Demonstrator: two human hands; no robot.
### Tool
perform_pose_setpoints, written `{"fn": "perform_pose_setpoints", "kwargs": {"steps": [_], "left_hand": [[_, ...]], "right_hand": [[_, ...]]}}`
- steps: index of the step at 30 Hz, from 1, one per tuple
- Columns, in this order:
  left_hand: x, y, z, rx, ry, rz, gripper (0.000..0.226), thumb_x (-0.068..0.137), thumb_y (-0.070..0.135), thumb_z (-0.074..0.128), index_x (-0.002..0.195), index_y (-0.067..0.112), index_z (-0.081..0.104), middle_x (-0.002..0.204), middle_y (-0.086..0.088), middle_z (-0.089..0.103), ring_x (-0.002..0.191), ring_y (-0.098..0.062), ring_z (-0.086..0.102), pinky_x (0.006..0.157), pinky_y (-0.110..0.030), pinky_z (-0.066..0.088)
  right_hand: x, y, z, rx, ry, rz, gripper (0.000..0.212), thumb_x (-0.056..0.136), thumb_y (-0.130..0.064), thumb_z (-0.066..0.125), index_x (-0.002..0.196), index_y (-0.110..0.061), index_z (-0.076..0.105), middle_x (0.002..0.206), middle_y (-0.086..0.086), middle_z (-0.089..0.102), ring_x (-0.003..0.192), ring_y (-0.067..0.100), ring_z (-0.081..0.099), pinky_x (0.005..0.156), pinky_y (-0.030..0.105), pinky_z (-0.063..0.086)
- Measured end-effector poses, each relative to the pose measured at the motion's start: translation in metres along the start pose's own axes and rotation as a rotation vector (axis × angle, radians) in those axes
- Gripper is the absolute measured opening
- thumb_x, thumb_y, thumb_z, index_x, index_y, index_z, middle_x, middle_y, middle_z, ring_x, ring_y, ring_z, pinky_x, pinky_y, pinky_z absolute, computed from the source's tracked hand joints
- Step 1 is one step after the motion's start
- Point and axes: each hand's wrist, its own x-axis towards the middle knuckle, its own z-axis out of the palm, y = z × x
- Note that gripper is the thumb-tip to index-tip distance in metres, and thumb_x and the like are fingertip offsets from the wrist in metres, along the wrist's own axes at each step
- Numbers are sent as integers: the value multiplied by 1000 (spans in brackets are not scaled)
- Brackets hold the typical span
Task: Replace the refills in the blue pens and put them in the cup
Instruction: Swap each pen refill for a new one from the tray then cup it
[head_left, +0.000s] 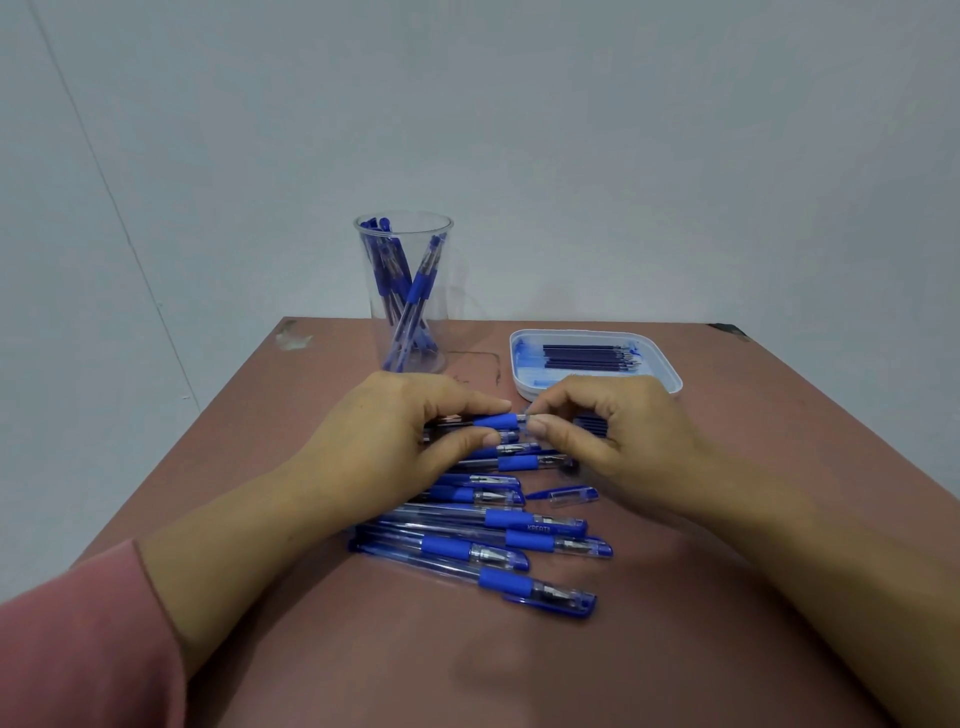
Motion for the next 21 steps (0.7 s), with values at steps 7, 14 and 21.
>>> {"fn": "perform_pose_setpoints", "kwargs": {"steps": [7,14,21], "left_hand": [[1,1,-1,6,12,22,30,84,44,64,114,42,68,95,28,68,87,7,64,76,-24,56],[0,1,-1,-8,11,13,32,84,47,62,114,41,69,96,25,70,87,6,65,76,-27,57],[0,0,1,-14,1,7,29,85,41,67,114,45,68,96,22,71,84,2,66,72,-31,57]], "right_hand": [[0,3,0,-53,41,-109,16,86,-26,70,98,-34,63,87,-18,63,83,2,61,74,16,48],[-1,6,0,-71,29,-94,24,88,-35,66,111,-34,60,88,-21,61,86,0,60,76,10,45],[0,7,0,-82,26,-97,21,91,-43,56,101,-28,67,85,-15,64,82,2,60,71,19,47]]}}
